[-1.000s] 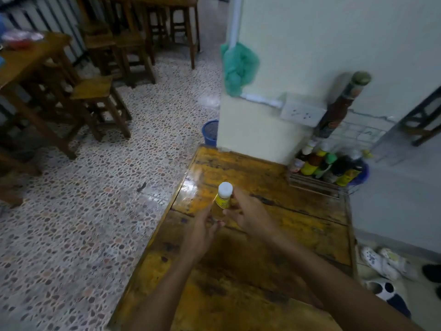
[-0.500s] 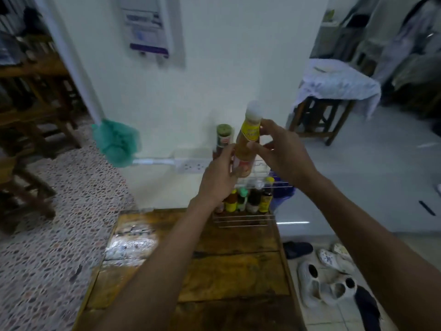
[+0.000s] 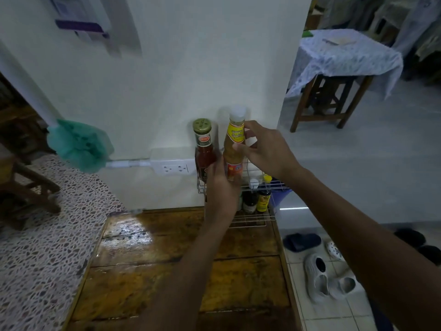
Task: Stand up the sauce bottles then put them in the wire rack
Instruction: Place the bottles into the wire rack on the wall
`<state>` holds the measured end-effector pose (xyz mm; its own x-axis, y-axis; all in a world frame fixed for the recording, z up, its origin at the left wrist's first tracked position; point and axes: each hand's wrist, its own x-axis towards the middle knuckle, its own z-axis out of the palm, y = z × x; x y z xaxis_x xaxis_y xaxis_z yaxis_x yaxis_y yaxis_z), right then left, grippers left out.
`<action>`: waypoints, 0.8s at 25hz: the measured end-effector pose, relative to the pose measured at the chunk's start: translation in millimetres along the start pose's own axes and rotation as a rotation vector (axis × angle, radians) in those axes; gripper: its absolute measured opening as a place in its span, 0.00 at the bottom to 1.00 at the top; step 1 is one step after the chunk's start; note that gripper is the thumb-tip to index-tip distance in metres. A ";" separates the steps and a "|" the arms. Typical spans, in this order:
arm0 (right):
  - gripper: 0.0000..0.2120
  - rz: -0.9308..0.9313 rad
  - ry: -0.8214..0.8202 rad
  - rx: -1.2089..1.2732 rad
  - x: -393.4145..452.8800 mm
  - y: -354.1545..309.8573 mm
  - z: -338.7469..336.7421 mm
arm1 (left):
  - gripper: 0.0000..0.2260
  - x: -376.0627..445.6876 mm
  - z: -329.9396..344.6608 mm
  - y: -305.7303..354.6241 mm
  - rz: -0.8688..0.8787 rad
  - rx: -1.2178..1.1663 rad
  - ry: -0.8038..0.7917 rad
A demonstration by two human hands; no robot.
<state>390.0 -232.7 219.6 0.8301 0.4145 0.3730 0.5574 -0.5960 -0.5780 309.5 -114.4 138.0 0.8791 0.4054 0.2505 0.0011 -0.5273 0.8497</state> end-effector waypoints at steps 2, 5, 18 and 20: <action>0.22 0.000 -0.022 -0.006 7.2 2.5 5.4 | 0.26 -0.7 2.9 -2.7 0.001 -0.015 0.009; 0.22 0.012 -0.041 -0.009 13.5 3.8 16.1 | 0.26 -2.5 3.4 -5.0 -0.023 -0.009 0.003; 0.27 0.018 0.130 -0.090 -8.7 -2.2 47.2 | 0.30 -10.4 3.6 -3.3 -0.047 0.028 -0.050; 0.27 0.044 0.129 -0.084 -10.3 -3.2 47.2 | 0.31 -10.5 2.4 -1.7 -0.048 0.052 -0.069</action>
<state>378.9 -202.6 183.4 0.8459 0.2981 0.4422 0.5155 -0.6696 -0.5347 301.5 -119.6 132.8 0.9081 0.3797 0.1764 0.0667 -0.5471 0.8344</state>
